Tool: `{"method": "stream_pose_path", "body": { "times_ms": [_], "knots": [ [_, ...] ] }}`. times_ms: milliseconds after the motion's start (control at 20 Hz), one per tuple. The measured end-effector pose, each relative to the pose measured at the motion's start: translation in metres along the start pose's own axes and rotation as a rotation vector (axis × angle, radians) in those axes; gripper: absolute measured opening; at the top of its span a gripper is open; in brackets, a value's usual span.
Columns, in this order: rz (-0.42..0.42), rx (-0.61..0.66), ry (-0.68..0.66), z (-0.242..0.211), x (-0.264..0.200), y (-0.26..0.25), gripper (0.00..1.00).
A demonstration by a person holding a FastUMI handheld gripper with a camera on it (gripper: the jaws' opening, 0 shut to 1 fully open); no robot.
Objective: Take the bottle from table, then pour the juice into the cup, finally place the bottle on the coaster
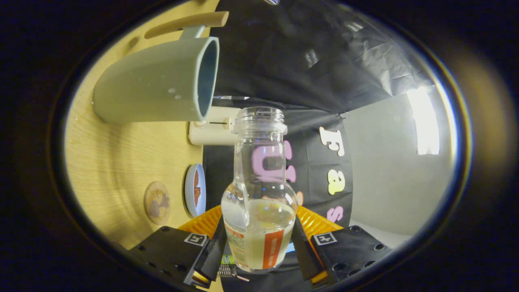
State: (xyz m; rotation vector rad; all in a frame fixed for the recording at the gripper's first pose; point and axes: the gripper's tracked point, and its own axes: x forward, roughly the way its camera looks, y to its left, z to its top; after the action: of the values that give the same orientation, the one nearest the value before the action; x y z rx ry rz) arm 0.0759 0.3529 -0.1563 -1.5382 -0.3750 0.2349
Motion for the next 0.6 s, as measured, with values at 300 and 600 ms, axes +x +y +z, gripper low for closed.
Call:
{"method": "stream_pose_path", "body": {
  "times_ms": [300, 600],
  "knots": [
    [-0.030, -0.045, -0.027, 0.003, 0.001, -0.007, 0.79],
    [-0.044, -0.079, -0.028, 0.002, 0.004, -0.013, 0.79]
  ]
}}
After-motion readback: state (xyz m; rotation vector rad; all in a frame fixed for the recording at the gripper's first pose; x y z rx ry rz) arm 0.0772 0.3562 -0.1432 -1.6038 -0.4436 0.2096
